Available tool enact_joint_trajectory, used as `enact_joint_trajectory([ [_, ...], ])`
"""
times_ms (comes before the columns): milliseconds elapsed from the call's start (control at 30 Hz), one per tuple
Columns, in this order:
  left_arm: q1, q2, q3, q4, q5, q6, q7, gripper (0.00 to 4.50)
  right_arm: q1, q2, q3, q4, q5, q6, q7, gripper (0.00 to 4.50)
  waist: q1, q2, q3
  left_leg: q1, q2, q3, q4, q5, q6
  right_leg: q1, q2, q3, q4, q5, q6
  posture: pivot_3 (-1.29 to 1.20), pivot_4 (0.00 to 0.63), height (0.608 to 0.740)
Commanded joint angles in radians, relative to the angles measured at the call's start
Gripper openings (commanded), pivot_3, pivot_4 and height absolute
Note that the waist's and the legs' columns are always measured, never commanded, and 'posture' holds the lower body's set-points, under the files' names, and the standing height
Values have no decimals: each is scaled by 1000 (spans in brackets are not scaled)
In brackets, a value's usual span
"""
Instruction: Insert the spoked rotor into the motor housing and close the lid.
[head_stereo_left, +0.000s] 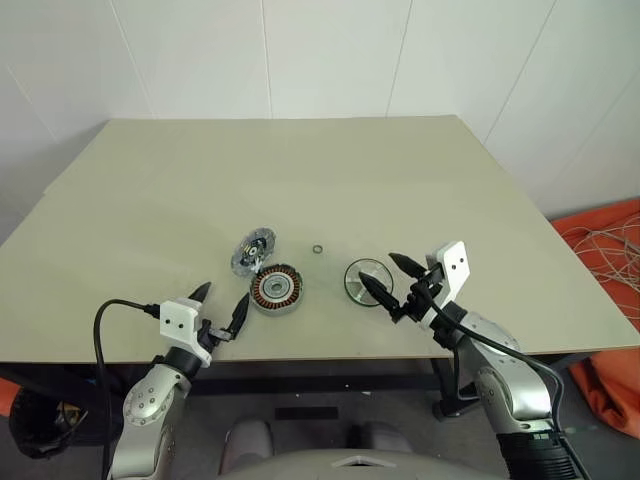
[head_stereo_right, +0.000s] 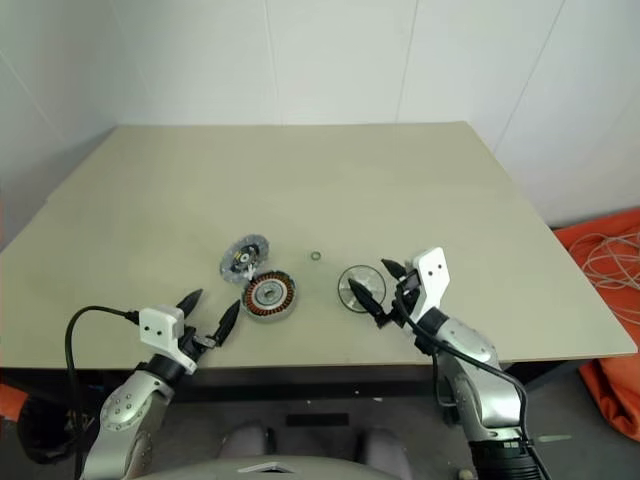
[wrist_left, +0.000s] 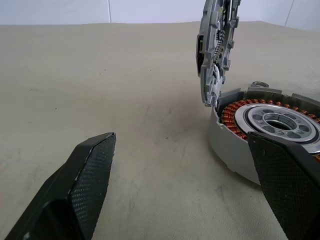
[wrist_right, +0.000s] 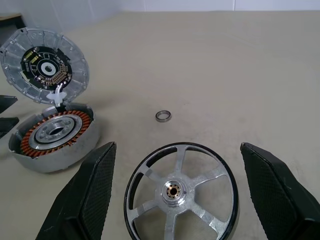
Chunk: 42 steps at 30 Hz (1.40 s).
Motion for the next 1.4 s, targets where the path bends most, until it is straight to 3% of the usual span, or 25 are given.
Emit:
enact_joint_trajectory([
  [33,-12,3,3,-46,-1,-7,7,4484,-4,4,-5,-61,15,14,-17,4500,0,0,0,0,0,0,0,0,0,0,0,0,0,0,0,0,0,740],
  [467,-9,7,5,-56,21,-11,28,4484,-3,-1,-5,-133,6,101,-88,4500,0,0,0,0,0,0,0,0,0,0,0,0,0,0,0,0,0,740],
  [667,-10,2,-4,-77,28,7,43,4484,-221,-34,-5,-110,29,284,-123,4500,-4,1,0,2,0,0,0,0,0,0,0,1,1,0,0,0,0,740],
  [967,-19,-8,-16,-83,36,24,64,4484,-483,-42,199,24,-98,464,-136,4500,-1,1,0,2,0,0,0,0,-1,0,0,1,2,0,0,0,0,740],
  [1400,-21,-19,-13,-63,40,13,79,4484,-761,103,283,359,-176,501,-105,4500,0,3,2,1,0,1,0,1,-1,-1,1,1,3,1,-2,0,0,740],
])
